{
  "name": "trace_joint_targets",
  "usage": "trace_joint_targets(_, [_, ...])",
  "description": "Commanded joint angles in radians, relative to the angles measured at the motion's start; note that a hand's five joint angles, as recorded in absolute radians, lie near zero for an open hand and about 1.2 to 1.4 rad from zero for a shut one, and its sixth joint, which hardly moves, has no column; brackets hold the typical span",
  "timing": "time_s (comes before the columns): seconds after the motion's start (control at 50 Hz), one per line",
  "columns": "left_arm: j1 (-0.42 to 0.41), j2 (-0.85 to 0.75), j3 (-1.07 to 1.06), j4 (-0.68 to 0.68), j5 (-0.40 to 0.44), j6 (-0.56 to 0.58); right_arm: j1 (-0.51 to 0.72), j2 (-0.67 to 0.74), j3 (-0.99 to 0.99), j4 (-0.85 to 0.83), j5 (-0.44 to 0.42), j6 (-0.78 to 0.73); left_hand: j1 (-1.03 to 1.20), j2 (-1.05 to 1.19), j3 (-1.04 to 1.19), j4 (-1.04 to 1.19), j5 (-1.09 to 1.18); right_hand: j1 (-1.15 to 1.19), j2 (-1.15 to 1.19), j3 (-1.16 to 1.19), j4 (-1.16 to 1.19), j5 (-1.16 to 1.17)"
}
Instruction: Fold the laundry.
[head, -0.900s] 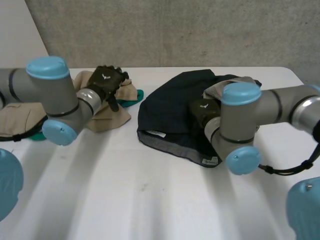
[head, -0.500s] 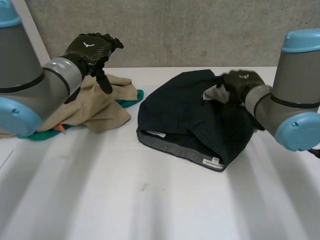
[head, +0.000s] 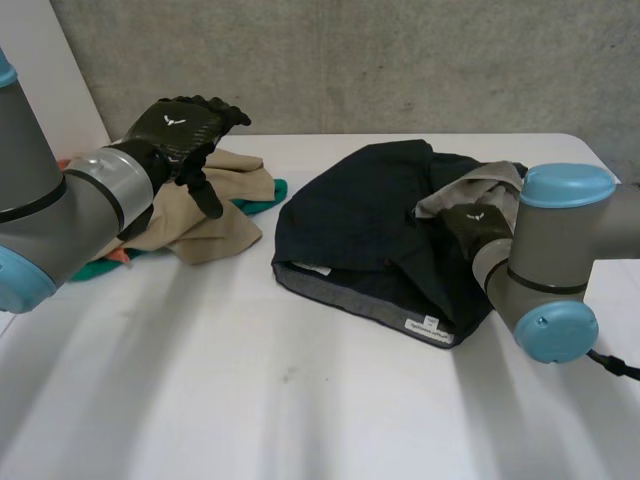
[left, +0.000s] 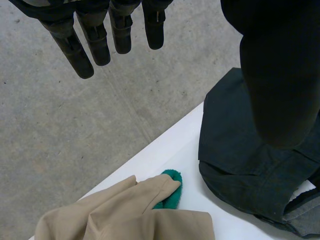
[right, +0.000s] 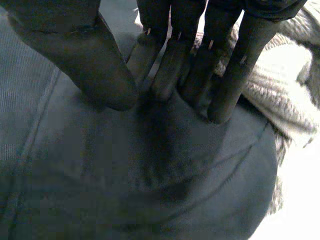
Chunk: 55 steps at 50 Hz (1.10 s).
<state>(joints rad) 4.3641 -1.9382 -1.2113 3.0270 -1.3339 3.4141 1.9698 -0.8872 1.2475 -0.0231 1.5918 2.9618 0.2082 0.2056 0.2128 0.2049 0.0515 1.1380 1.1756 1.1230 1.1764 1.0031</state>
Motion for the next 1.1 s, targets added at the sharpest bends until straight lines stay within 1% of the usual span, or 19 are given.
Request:
trace_joint_targets(0.02, [0.005, 0.005, 0.001, 0.001, -0.001, -0.001, 0.003, -0.116, -0.04, 0.043, -0.102, 0.003, -0.027, -0.024, -0.032, -0.024, -0.045, 0.258, 0.221, 0.273, 0.22, 0.219])
trace_joint_targets(0.08, [0.008, 0.007, 0.001, 0.001, 0.002, -0.001, -0.005, -0.182, -0.08, 0.051, -0.108, 0.009, -0.027, -0.024, -0.032, -0.024, -0.045, 0.258, 0.221, 0.273, 0.22, 0.219])
trace_joint_targets(0.12, [0.009, 0.011, -0.001, 0.0, -0.001, -0.001, -0.012, -0.219, -0.131, 0.069, -0.105, 0.014, -0.027, -0.024, -0.032, -0.024, -0.045, -0.069, -0.107, -0.054, -0.108, -0.109])
trace_joint_targets(0.18, [0.011, 0.021, -0.008, 0.001, 0.002, -0.004, -0.031, -0.199, -0.204, 0.139, -0.084, -0.013, -0.027, -0.024, -0.032, -0.024, -0.045, -0.589, -0.626, -0.574, -0.627, -0.628])
trace_joint_targets(0.24, [0.008, 0.025, -0.017, 0.001, 0.004, -0.006, -0.054, -0.159, -0.269, 0.192, -0.061, -0.058, -0.027, -0.024, -0.032, -0.024, -0.045, -0.649, -0.687, -0.634, -0.688, -0.689])
trace_joint_targets(0.34, [-0.004, 0.022, -0.021, 0.003, 0.009, -0.004, -0.097, -0.043, -0.391, 0.267, -0.023, -0.162, -0.027, -0.024, -0.032, -0.024, -0.045, -0.731, -0.769, -0.716, -0.77, -0.771])
trace_joint_targets(0.42, [-0.017, 0.016, -0.019, 0.003, 0.009, -0.004, -0.135, 0.055, -0.45, 0.287, -0.029, -0.196, -0.027, -0.024, -0.032, -0.024, -0.045, -0.752, -0.79, -0.737, -0.79, -0.792])
trace_joint_targets(0.48, [-0.021, 0.013, -0.014, 0.006, 0.01, -0.006, -0.152, 0.108, -0.471, 0.287, -0.038, -0.19, -0.03, -0.027, -0.035, -0.027, -0.048, -0.755, -0.793, -0.74, -0.793, -0.795])
trace_joint_targets(0.56, [-0.032, 0.004, -0.008, 0.016, 0.013, -0.006, -0.169, 0.165, -0.477, 0.267, -0.067, -0.168, -0.034, -0.031, -0.038, -0.03, -0.051, -0.711, -0.749, -0.696, -0.75, -0.751])
trace_joint_targets(0.62, [-0.046, -0.01, -0.001, 0.032, 0.016, -0.006, -0.178, 0.186, -0.471, 0.189, -0.095, -0.135, -0.034, -0.031, -0.038, -0.03, -0.051, -0.176, -0.213, -0.161, -0.214, -0.215])
trace_joint_targets(0.64, [-0.054, -0.021, 0.007, 0.041, 0.019, -0.006, -0.18, 0.186, -0.461, 0.163, -0.105, -0.115, -0.034, -0.031, -0.038, -0.03, -0.051, 0.073, 0.036, 0.088, 0.035, 0.034])
trace_joint_targets(0.66, [-0.058, -0.03, 0.012, 0.044, 0.021, -0.006, -0.18, 0.186, -0.456, 0.146, -0.114, -0.103, -0.034, -0.031, -0.038, -0.03, -0.051, 0.207, 0.169, 0.222, 0.168, 0.167])
trace_joint_targets(0.68, [-0.063, -0.038, 0.016, 0.046, 0.022, -0.006, -0.177, 0.185, -0.45, 0.135, -0.121, -0.093, -0.034, -0.031, -0.038, -0.03, -0.051, 0.258, 0.22, 0.273, 0.219, 0.218])
trace_joint_targets(0.76, [-0.097, -0.097, 0.067, 0.044, 0.019, -0.004, -0.172, 0.12, -0.402, 0.137, -0.183, -0.043, -0.034, -0.031, -0.038, -0.03, -0.051, 0.258, 0.221, 0.273, 0.22, 0.219])
trace_joint_targets(0.78, [-0.107, -0.117, 0.09, 0.041, 0.016, -0.004, -0.169, 0.084, -0.373, 0.141, -0.212, -0.027, -0.034, -0.031, -0.038, -0.03, -0.051, 0.258, 0.221, 0.273, 0.22, 0.219])
trace_joint_targets(0.84, [-0.123, -0.151, 0.125, 0.036, 0.004, -0.006, -0.163, 0.007, -0.324, 0.138, -0.256, -0.009, -0.034, -0.031, -0.038, -0.03, -0.051, 0.258, 0.221, 0.273, 0.22, 0.219])
trace_joint_targets(0.86, [-0.133, -0.175, 0.154, 0.032, -0.008, -0.015, -0.155, -0.057, -0.294, 0.137, -0.272, -0.001, -0.034, -0.031, -0.038, -0.03, -0.051, 0.258, 0.221, 0.273, 0.22, 0.219])
trace_joint_targets(0.98, [-0.176, -0.292, 0.307, 0.0, -0.074, -0.093, -0.141, -0.289, -0.215, 0.126, -0.302, 0.054, -0.034, -0.031, -0.038, -0.03, -0.051, 0.258, 0.221, 0.273, 0.22, 0.219])
trace_joint_targets(1.1, [-0.216, -0.406, 0.455, -0.071, -0.096, -0.168, -0.129, -0.42, -0.189, 0.149, -0.319, 0.091, -0.034, -0.031, -0.038, -0.03, -0.051, 0.258, 0.221, 0.273, 0.22, 0.219])
